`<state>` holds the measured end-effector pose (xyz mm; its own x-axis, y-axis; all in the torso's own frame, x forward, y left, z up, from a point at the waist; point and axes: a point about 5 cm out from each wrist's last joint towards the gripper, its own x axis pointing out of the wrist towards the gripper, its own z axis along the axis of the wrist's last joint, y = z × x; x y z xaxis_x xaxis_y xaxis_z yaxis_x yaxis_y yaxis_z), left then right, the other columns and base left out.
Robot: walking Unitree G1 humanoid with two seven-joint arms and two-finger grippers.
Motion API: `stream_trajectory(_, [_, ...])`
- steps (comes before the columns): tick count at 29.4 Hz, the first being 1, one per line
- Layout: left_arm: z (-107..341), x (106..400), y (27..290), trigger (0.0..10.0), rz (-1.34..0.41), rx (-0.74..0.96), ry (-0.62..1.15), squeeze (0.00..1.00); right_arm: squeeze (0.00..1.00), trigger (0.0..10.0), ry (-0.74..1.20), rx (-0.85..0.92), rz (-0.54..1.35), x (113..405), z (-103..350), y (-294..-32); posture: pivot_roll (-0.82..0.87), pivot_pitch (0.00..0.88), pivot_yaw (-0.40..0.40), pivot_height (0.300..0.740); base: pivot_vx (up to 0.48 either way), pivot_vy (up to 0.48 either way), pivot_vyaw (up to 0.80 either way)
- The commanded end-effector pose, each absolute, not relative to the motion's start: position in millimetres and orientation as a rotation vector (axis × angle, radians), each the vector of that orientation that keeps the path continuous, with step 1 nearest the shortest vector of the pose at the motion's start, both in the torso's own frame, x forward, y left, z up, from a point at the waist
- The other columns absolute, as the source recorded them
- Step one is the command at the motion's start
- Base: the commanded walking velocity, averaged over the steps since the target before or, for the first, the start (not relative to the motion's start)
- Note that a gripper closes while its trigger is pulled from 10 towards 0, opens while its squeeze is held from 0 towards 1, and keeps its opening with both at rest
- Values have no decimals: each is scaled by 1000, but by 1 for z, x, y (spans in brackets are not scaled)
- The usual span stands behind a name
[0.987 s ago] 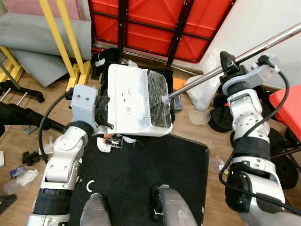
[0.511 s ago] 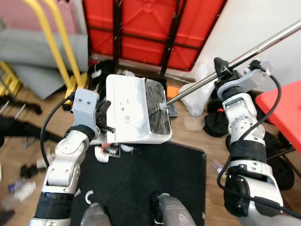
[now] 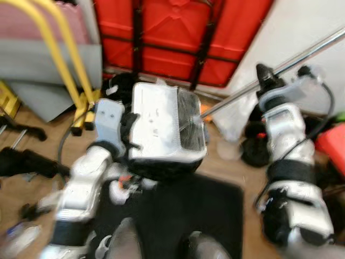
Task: Sweep floor
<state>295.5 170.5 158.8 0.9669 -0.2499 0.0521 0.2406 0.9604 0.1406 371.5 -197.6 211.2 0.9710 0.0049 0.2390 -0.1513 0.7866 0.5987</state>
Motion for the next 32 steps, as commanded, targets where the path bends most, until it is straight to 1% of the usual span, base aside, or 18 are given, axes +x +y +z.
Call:
stream_trajectory(1, [158, 294, 160, 10000, -290, 119, -72, 0, 0, 10000, -321, 672, 58, 366, 225, -216, -146, 159, -160, 740, 386, 0, 0])
stream_trajectory(9, [160, 292, 157, 10000, -300, 118, -75, 0, 0, 10000, -302, 660, 68, 364, 223, -214, -151, 175, -162, 740, 372, 0, 0])
stream_trajectory(10, [160, 290, 155, 10000, -305, 110, -76, 0, 0, 10000, -299, 657, 64, 364, 222, -215, -153, 192, -163, 740, 0, 0, 0])
stream_trajectory(14, [162, 286, 151, 10000, -319, 107, -75, 0, 0, 10000, -298, 653, 59, 362, 221, -217, -153, 212, -163, 740, 0, 0, 0])
stream_trajectory(16, [163, 279, 141, 10000, -370, 101, -67, 0, 0, 10000, -300, 650, 52, 362, 222, -220, -149, 230, -162, 740, 0, 0, 0])
stream_trajectory(25, [172, 261, 125, 10000, -466, 51, -58, 0, 0, 10000, -315, 649, 26, 360, 225, -229, -136, 293, -155, 740, 0, 0, 0])
stream_trajectory(26, [173, 259, 123, 10000, -479, 52, -53, 0, 0, 10000, -319, 650, 22, 360, 227, -230, -132, 309, -151, 740, 0, 0, 0])
stream_trajectory(29, [173, 257, 121, 10000, -487, 53, -49, 0, 0, 10000, -322, 650, 20, 360, 228, -230, -132, 309, -151, 740, 0, 0, 0])
stream_trajectory(30, [174, 255, 121, 10000, -496, 60, -48, 0, 0, 10000, -328, 651, 18, 360, 229, -231, -129, 323, -147, 740, 0, 0, 0])
stream_trajectory(32, [173, 249, 120, 10000, -519, 96, -17, 0, 0, 10000, -340, 653, 16, 359, 232, -232, -127, 338, -143, 740, 480, 0, 0])
